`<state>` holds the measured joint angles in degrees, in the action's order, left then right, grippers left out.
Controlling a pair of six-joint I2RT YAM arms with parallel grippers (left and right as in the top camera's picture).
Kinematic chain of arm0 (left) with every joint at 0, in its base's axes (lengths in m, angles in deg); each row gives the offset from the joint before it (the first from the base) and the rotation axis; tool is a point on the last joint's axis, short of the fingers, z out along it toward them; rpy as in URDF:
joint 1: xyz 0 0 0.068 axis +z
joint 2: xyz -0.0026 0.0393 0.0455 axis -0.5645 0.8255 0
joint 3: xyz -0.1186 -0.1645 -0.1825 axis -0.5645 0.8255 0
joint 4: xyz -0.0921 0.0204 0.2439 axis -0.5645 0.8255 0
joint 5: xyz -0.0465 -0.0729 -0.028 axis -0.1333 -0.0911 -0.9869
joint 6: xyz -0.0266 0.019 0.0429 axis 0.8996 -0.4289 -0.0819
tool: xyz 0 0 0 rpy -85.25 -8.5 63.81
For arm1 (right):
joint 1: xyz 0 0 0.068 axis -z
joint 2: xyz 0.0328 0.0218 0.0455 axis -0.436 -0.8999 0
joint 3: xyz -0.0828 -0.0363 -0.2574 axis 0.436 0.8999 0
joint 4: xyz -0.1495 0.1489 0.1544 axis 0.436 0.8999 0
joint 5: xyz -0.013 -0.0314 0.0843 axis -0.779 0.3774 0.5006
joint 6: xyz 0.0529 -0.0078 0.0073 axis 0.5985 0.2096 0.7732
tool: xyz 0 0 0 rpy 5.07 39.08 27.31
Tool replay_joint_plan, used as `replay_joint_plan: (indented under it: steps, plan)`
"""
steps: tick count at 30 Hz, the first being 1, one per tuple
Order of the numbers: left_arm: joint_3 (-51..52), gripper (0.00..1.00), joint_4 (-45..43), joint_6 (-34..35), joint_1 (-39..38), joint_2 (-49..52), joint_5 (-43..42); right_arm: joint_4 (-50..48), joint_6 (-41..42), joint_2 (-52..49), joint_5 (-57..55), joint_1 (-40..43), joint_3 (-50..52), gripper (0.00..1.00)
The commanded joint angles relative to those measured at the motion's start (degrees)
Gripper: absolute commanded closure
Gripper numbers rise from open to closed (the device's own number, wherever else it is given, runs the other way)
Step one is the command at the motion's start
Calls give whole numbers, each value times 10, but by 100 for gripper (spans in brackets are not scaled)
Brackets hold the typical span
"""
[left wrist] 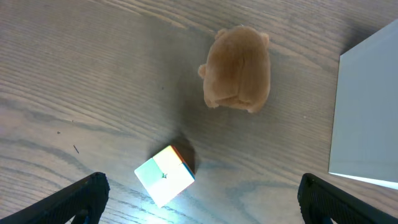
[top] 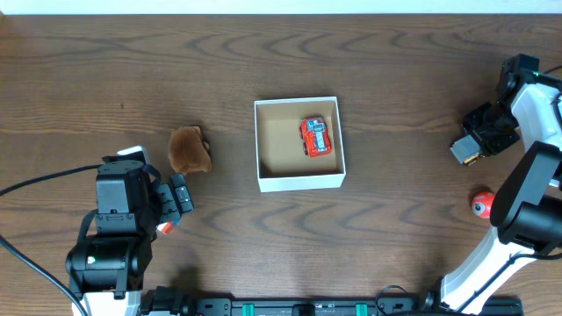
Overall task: Pack container
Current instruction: 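Grasp the yellow-grey dump truck with the right gripper, then carry the yellow dump truck into the box beside the fire truck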
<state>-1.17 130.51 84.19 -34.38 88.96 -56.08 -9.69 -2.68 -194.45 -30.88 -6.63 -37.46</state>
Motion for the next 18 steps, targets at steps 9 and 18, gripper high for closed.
replay_joint_plan:
  steps: [9, 18]
  plan:
    - [-13, 2, 1, 8, 3, 0, 7, 21, -59, 21, -56, -32, 3, 99]
    - [-13, 2, 1, 8, 3, 0, 7, 13, -146, 189, -76, -189, 3, 99]
